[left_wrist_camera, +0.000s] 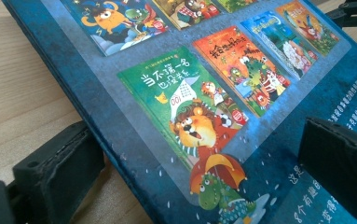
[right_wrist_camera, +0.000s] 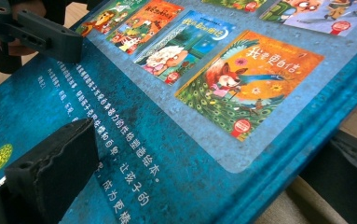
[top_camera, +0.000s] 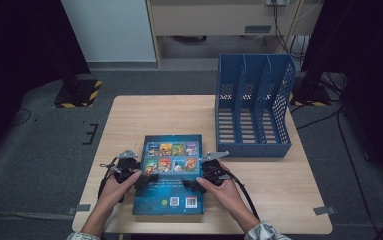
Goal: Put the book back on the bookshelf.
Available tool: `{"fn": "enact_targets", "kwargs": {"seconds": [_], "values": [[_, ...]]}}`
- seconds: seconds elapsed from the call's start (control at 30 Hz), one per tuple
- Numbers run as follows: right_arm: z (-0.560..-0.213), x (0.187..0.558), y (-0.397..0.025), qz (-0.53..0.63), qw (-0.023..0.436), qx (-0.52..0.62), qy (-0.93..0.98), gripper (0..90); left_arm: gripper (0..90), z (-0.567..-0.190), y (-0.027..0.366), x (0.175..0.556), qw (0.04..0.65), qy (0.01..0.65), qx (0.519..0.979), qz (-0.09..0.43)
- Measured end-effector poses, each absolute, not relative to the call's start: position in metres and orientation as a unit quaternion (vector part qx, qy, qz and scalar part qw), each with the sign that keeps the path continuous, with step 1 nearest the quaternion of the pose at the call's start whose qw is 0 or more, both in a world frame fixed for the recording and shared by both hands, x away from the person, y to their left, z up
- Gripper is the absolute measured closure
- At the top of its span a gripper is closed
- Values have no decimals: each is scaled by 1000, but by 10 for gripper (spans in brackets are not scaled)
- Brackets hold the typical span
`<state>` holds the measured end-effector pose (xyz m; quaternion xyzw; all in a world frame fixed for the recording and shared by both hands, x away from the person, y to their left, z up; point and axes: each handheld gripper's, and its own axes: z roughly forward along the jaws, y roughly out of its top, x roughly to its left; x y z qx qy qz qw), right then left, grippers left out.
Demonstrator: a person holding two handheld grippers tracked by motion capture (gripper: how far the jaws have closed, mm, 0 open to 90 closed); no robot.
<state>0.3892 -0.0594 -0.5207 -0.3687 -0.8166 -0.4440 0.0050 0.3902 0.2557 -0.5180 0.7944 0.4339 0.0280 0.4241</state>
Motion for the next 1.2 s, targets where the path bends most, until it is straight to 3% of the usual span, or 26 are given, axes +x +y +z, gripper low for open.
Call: {"fn": "enact_targets", "kwargs": {"seconds": [0.43,1.2], "values": [[-515,387,-60,-428,-1,-363,-828,6,46,-514,259,392,420,431,798,25],[-512,384,-62,-426,-15,-342,-837,4,45,-510,259,390,419,422,804,34]]}}
